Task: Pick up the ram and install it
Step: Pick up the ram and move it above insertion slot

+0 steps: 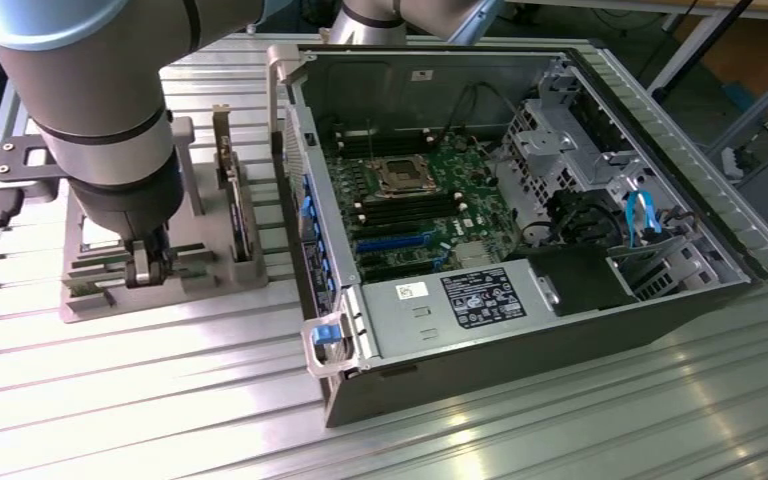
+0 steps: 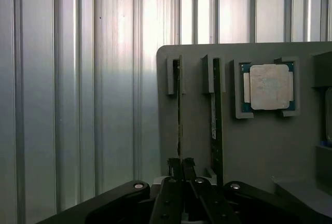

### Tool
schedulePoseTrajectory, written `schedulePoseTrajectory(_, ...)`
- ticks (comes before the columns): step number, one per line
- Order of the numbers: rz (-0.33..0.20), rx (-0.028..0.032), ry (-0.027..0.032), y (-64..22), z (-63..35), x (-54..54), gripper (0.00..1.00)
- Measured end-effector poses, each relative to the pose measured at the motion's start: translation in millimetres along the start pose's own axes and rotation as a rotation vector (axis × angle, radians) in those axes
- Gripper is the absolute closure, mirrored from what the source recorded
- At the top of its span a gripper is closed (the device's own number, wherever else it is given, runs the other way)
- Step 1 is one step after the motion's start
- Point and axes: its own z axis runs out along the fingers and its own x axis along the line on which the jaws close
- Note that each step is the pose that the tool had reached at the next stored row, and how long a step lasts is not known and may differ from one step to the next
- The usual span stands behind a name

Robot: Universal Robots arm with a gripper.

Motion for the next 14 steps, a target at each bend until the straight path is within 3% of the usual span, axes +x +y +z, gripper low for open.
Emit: schedulePoseTrajectory(14, 0.000, 0.0000, 0.0000, 0.9, -21.3, -0.8, 0.88)
